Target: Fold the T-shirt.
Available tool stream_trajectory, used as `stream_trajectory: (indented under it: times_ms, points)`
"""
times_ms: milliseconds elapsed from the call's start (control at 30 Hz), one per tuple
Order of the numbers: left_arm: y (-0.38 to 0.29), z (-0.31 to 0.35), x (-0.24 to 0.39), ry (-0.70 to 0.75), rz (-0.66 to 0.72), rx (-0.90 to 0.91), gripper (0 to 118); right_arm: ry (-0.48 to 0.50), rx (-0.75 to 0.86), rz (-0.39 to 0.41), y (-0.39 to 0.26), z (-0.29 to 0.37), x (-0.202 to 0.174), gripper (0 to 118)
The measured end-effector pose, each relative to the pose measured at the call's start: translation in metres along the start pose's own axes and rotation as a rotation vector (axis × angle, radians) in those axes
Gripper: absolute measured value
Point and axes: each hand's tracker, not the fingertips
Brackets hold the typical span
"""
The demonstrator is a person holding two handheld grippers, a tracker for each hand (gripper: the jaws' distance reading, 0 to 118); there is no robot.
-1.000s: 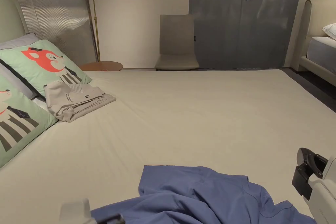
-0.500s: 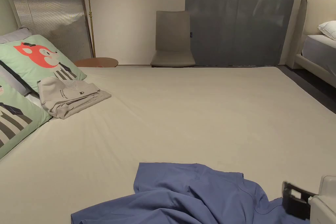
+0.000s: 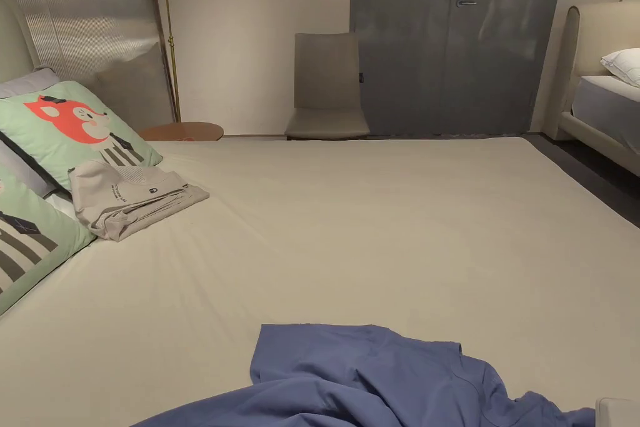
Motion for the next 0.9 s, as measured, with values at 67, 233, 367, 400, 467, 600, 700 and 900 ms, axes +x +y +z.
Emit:
stream_trajectory:
  times_ms: [67,233,367,400,467,600,700,900]
  points:
    - [0.019,0.014,0.0,-0.024,0.002,0.052,5,0.024,0.083,0.005,0.018,0.023,-0.003,8]
    - [0.104,0.055,-0.002,-0.085,-0.022,0.217,5,0.136,0.319,-0.092,0.094,0.09,-0.005,8]
    - [0.185,0.086,0.008,-0.091,-0.089,0.369,5,0.176,0.464,-0.085,0.159,0.126,-0.018,8]
    - [0.207,0.092,0.01,-0.094,-0.086,0.407,5,0.196,0.497,-0.101,0.178,0.133,-0.023,8]
    - [0.248,0.1,0.015,-0.102,-0.094,0.468,5,0.192,0.546,-0.101,0.213,0.14,-0.031,8]
    - [0.337,0.109,0.032,-0.098,-0.094,0.54,5,0.151,0.629,-0.073,0.288,0.144,-0.047,8]
    - [0.388,0.108,0.044,-0.104,-0.087,0.585,5,0.119,0.67,-0.064,0.331,0.141,-0.052,8]
    - [0.464,0.089,0.073,-0.049,-0.103,0.698,5,0.072,0.788,-0.121,0.404,0.126,-0.054,8]
